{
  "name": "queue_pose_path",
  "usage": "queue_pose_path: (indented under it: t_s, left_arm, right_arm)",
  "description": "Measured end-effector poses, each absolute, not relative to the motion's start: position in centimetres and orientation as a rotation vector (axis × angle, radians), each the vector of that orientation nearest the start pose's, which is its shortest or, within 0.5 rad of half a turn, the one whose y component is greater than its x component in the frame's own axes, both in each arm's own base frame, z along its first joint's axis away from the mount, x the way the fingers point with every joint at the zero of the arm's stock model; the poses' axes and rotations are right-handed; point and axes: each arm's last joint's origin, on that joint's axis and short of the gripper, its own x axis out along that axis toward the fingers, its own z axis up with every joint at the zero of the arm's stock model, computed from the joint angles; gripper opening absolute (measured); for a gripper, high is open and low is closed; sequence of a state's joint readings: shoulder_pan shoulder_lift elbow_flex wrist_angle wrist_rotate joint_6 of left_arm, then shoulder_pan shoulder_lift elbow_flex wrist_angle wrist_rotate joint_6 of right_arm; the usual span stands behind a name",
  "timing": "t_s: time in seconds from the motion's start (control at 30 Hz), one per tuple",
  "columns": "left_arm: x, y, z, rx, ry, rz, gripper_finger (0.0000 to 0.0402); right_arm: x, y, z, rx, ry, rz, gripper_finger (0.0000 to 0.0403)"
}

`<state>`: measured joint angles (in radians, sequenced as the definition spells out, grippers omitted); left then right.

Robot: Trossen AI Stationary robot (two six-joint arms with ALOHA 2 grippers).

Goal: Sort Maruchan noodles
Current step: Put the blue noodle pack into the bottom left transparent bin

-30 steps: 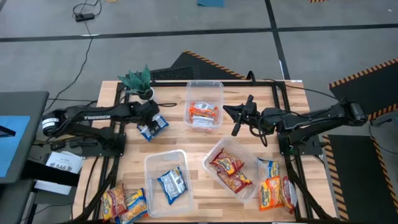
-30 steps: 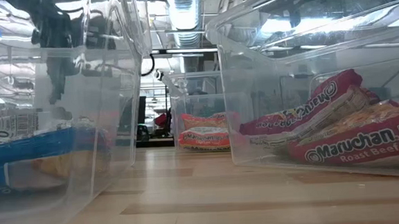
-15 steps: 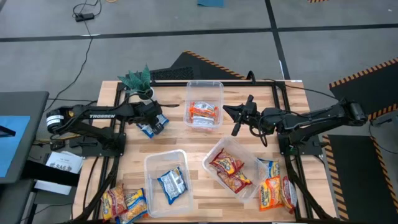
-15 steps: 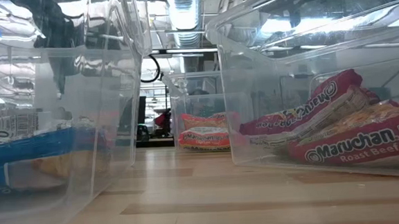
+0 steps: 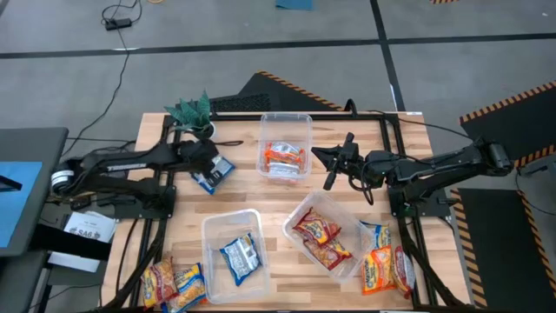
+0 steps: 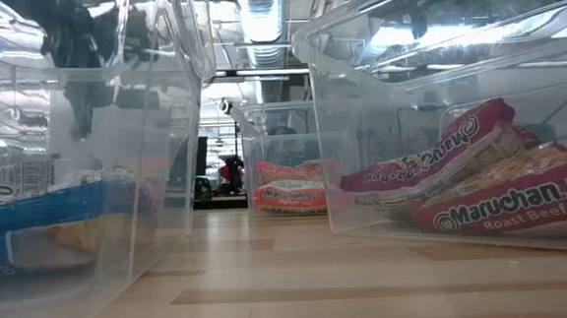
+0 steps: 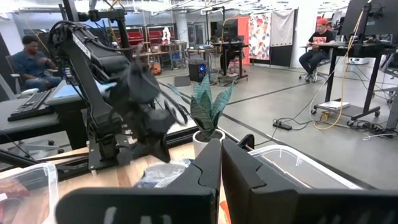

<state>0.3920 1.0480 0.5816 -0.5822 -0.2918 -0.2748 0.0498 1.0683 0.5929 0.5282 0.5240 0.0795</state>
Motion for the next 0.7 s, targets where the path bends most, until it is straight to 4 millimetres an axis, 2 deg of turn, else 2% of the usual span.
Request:
queue_pose_path:
  t_s: [0.37,0.53,0.7]
  left_arm:
    - [13.2,6.2,23.9,-0.331,0.648,0.716,0.0]
    - [12.4,5.8,24.4,-0.342,0.614,0.688,0.0]
    - [12.0,5.6,23.9,-0.357,0.686,0.689,0.0003]
  right_arm:
    - [23.1,-0.3,28.1,0.093,-0.07,-0.471,0.0038]
    - [23.1,-0.3,28.1,0.094,-0.07,-0.472,0.0038]
    - [23.1,-0.3,28.1,0.094,-0.071,-0.472,0.0038]
